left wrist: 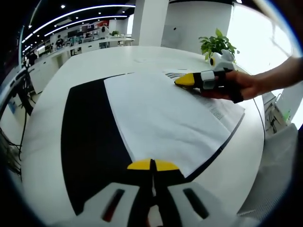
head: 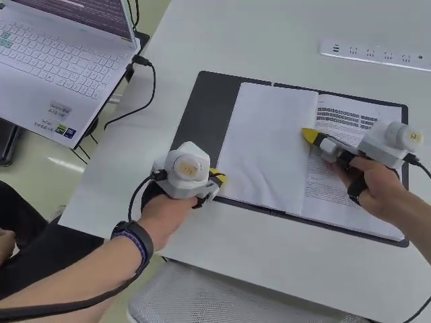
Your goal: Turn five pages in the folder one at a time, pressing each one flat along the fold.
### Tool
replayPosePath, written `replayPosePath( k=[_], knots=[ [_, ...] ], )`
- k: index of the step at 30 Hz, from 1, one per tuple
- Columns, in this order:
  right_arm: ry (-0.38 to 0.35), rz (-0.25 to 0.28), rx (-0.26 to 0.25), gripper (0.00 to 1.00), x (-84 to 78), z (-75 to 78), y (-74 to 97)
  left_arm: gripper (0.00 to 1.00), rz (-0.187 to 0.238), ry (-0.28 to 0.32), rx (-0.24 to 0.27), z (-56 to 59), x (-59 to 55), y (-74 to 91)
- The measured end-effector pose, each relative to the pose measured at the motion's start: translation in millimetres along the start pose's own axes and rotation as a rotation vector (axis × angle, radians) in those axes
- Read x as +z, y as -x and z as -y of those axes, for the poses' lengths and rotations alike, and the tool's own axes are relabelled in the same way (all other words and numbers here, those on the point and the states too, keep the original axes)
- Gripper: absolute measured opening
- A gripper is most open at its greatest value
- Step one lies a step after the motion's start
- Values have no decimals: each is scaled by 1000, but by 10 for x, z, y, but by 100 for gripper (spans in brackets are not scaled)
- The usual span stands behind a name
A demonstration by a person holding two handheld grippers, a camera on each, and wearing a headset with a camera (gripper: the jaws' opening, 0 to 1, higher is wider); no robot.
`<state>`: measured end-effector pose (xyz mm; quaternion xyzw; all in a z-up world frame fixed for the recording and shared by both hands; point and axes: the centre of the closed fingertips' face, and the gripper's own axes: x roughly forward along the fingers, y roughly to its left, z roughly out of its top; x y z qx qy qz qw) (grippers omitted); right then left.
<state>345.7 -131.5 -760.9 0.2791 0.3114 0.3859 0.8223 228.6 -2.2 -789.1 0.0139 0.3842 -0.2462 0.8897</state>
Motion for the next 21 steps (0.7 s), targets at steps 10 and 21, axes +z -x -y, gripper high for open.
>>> replayPosePath(
  k=[10,21],
  knots=[
    [-18,-17,42,0,-265,-205,202,0,1,8,-3,-1,-4,2],
    [-19,-66,77,0,-571,-391,403,0,6,14,-3,-10,-2,6]
  ],
)
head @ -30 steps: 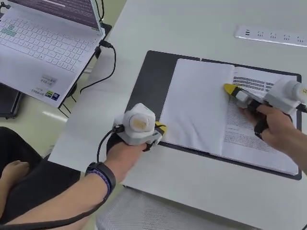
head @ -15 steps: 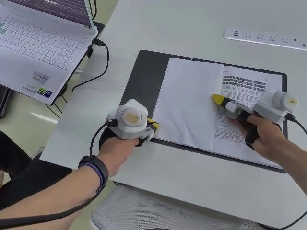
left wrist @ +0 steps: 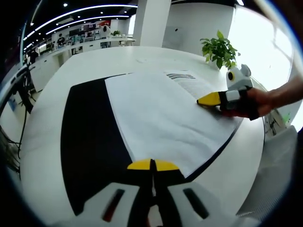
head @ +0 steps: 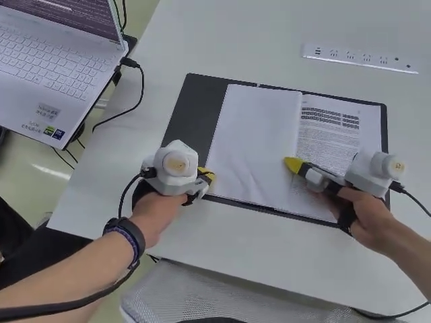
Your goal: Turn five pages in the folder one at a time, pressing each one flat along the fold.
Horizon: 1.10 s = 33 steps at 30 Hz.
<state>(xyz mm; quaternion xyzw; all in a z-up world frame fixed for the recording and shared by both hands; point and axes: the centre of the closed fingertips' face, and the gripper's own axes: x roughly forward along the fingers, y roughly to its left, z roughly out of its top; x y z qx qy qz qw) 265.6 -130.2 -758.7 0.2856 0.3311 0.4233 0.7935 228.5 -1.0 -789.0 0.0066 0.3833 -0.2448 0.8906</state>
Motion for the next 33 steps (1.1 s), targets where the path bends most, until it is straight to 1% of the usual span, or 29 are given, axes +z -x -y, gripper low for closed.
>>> replayPosePath(
  k=[4,8,15,19,21,24,27,33],
  knots=[
    [13,-29,11,0,-122,-68,71,0,4,9,-5,1,0,1],
    [28,-63,25,0,-243,-129,137,0,3,6,-10,3,0,4],
    [33,-90,34,0,-407,-201,224,0,1,4,-17,4,-5,1],
    [26,-95,44,0,-488,-242,276,0,4,7,-16,0,-6,-2],
    [25,-101,49,0,-491,-199,286,0,4,7,-15,0,-6,-3],
    [21,-108,56,0,-547,-195,318,0,4,8,-17,0,-6,-3],
    [13,-103,53,0,-554,-177,329,0,3,8,-17,1,-6,-3],
    [15,-115,56,0,-587,-150,353,0,4,14,-14,3,-4,1]
  ],
)
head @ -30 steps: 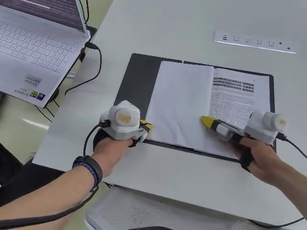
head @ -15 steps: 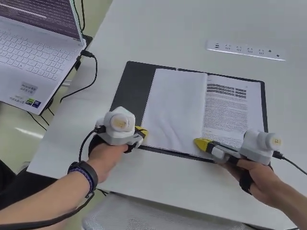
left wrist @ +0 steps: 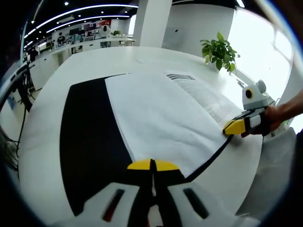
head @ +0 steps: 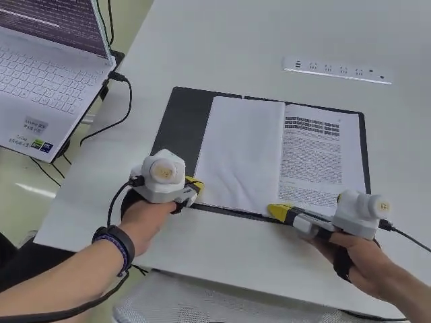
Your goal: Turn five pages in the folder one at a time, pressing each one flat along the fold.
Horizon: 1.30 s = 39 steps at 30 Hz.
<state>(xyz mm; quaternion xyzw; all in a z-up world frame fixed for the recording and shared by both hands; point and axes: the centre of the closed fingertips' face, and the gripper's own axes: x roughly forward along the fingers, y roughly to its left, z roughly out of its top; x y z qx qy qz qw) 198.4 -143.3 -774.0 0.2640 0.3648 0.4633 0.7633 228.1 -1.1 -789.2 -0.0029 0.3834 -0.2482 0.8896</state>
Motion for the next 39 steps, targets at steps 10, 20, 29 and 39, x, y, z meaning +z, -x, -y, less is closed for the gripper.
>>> replayPosePath(
  k=[10,20,29,39],
  knots=[
    [-30,-25,-17,0,-20,11,-6,0,-12,-17,-5,4,5,4],
    [12,13,-76,7,114,41,139,13,-18,-15,-34,186,27,56],
    [43,35,-145,19,233,122,408,23,-5,-23,-64,287,75,190],
    [207,-5,-213,34,340,103,806,34,46,-93,-76,338,280,453]
  ],
)
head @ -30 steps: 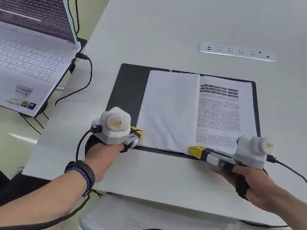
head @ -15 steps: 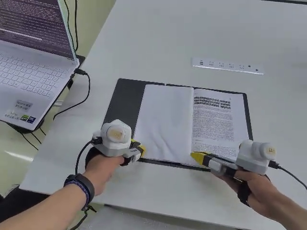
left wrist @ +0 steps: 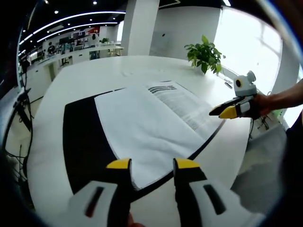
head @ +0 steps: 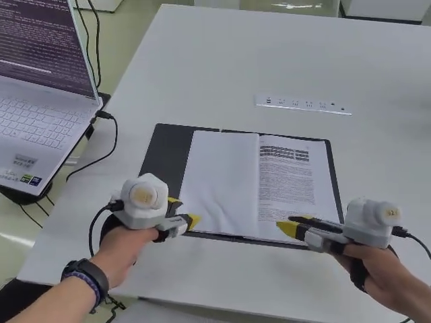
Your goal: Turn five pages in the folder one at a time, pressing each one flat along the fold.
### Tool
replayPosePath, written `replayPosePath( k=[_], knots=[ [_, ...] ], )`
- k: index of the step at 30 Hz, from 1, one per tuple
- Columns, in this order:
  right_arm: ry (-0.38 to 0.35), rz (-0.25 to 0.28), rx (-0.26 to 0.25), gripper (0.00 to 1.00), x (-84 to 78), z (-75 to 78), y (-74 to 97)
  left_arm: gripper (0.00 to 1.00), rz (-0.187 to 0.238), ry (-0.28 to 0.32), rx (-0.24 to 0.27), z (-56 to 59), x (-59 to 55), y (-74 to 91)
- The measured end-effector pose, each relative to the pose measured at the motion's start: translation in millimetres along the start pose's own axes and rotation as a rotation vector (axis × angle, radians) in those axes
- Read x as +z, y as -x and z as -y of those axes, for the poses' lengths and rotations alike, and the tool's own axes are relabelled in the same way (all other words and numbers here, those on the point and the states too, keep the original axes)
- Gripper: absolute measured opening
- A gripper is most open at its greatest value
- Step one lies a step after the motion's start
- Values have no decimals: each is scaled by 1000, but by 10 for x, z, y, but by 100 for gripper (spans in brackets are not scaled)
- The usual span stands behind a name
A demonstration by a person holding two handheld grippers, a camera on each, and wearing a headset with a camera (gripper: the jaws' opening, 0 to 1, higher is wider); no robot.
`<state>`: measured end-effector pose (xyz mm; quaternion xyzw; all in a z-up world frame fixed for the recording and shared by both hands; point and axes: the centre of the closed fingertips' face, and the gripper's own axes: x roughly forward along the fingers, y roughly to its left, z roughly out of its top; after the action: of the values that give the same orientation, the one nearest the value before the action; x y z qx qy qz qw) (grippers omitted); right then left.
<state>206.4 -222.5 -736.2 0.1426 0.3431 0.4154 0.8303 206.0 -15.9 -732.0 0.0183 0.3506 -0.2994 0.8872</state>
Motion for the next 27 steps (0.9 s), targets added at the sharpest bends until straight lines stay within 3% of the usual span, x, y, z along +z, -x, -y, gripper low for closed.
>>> replayPosePath(
  k=[7,17,22,27],
  knots=[
    [59,35,-66,50,88,109,339,41,27,-35,1,-3,152,201],
    [99,83,-146,66,148,87,771,56,87,-23,13,9,345,523],
    [118,113,-150,72,209,-17,884,68,86,1,13,-1,309,628],
    [151,114,-157,75,257,-72,933,71,120,29,45,-20,313,785]
  ],
)
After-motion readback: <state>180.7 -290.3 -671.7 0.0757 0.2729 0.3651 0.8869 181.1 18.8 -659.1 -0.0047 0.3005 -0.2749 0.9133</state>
